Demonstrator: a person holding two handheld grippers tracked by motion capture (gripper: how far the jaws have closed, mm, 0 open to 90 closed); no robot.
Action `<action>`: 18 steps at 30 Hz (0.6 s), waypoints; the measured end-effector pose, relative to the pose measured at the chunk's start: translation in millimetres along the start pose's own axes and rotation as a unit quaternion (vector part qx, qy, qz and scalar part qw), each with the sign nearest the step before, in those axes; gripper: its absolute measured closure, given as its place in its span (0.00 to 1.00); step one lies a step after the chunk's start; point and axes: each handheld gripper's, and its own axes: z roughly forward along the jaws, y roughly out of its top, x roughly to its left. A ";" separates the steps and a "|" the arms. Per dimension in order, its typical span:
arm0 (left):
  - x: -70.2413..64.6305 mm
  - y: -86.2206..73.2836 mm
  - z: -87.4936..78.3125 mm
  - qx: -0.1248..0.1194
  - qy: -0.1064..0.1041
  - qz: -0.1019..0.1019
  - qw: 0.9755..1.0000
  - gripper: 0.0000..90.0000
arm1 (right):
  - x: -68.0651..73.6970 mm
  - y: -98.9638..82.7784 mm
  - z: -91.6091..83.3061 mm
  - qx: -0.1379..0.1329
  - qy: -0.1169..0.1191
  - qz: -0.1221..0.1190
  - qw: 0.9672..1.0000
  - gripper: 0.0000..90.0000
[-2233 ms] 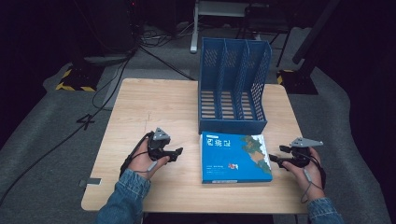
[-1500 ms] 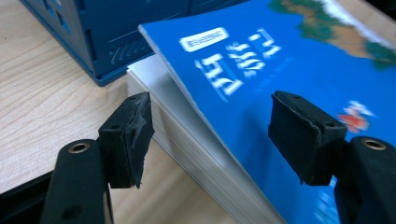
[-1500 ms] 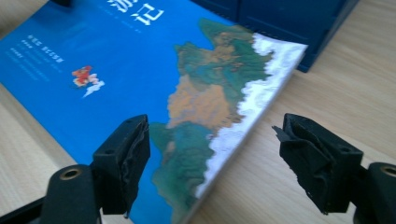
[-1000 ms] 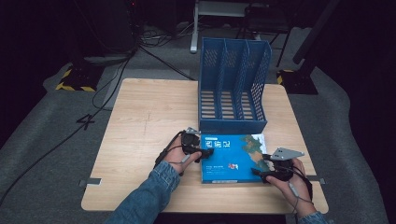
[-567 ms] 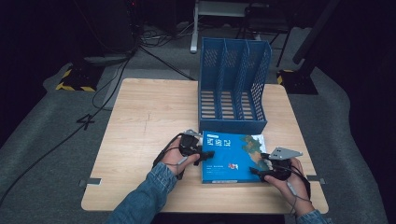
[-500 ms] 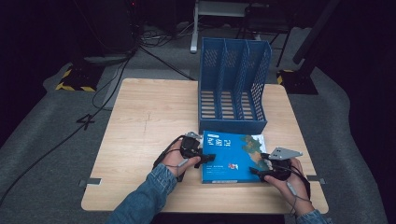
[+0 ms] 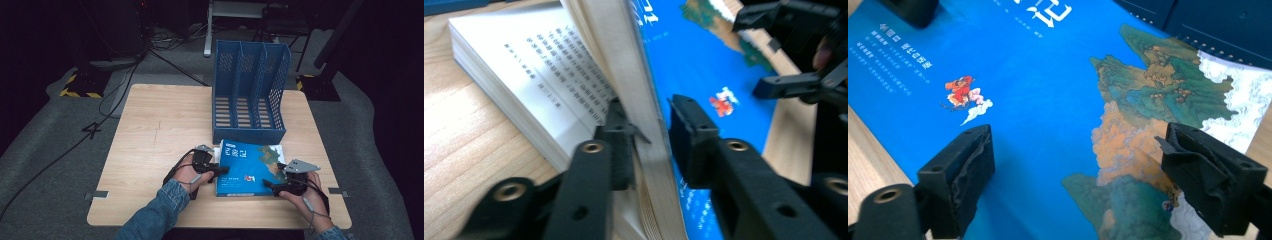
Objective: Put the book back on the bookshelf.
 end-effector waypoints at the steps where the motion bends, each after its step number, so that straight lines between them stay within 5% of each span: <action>1: -0.7 2.0 -1.5 0.002 -0.007 -0.013 1.000 0.86 | 1.1 0.7 -0.4 0.004 -0.001 0.001 1.000 0.17; 7: -9.0 11.6 -5.1 0.007 -0.006 -0.023 1.000 0.89 | 13.3 10.7 0.7 0.015 0.038 -0.009 0.999 0.26; 10: -16.8 25.6 -7.7 0.010 -0.008 -0.019 1.000 0.89 | 28.8 20.0 2.0 -0.019 0.064 -0.021 0.998 0.21; 18: -31.4 47.1 -12.8 0.030 -0.003 -0.012 0.999 0.89 | 56.3 43.4 6.0 -0.060 0.080 -0.066 0.993 0.18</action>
